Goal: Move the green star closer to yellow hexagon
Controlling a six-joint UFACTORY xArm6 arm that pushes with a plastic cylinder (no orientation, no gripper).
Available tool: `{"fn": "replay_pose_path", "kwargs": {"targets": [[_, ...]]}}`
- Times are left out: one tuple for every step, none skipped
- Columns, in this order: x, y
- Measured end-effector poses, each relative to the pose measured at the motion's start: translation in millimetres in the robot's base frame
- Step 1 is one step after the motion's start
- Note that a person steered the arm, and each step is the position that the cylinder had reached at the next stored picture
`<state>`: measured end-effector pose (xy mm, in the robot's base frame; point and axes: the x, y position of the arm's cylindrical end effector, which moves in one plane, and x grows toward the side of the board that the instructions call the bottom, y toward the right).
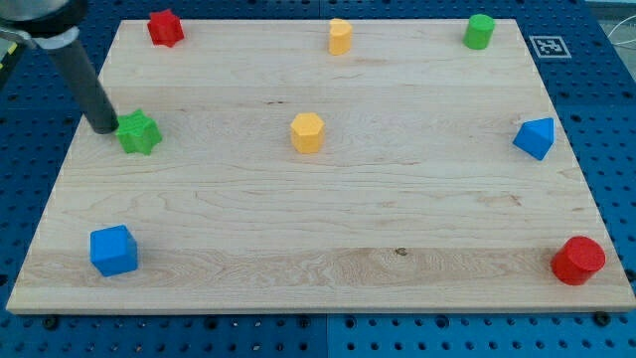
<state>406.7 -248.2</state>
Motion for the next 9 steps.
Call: {"fn": "replay_pose_path", "kwargs": {"targets": [[4.5, 44.6], [4.4, 78.4], [4.4, 61.9], [4.5, 22.1], [8.2, 10.6], [21.1, 23.6], [35.4, 47.4], [40.0, 91.1], [40.0, 140.7]]}}
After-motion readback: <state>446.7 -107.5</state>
